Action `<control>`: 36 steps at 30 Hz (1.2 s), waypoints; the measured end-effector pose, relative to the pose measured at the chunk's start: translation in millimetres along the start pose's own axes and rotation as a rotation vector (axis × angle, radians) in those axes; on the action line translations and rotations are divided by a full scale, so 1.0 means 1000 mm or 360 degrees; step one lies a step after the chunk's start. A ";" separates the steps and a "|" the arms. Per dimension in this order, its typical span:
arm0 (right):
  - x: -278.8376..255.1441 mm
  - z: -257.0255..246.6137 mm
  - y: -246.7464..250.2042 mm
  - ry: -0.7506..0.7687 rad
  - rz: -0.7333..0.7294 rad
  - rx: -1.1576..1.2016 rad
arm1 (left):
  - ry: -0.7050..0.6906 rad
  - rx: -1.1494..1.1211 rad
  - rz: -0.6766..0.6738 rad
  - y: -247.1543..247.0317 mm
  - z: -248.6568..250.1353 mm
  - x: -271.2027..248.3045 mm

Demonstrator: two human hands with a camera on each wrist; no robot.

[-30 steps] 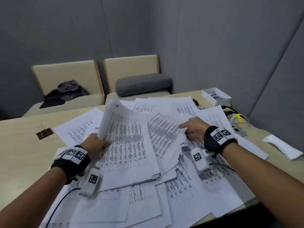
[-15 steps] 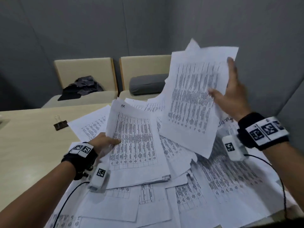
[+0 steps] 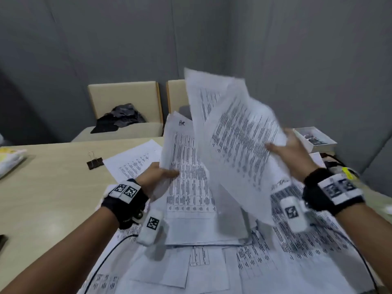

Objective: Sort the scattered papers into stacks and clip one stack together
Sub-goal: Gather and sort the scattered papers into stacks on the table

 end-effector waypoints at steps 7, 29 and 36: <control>-0.031 0.074 -0.032 -0.0528 -0.0335 -0.0643 | 0.0120 -0.0069 0.0166 -0.012 -0.022 0.005; 0.009 0.075 -0.023 -0.0497 -0.0010 -0.0210 | -0.0045 0.0129 0.0225 -0.018 -0.019 0.007; -0.012 0.064 -0.067 -0.0526 -0.0539 -0.0350 | -0.0143 0.0202 0.0131 -0.028 -0.011 0.003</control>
Point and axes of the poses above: each hand's wrist, its own x-axis towards the middle knuckle, its own y-axis out of the back of the hand, z = x × y, the point moved 2 cm from there along x, towards the middle knuckle, and after that the axes turned 14 degrees about x, right-handed, at the moved point
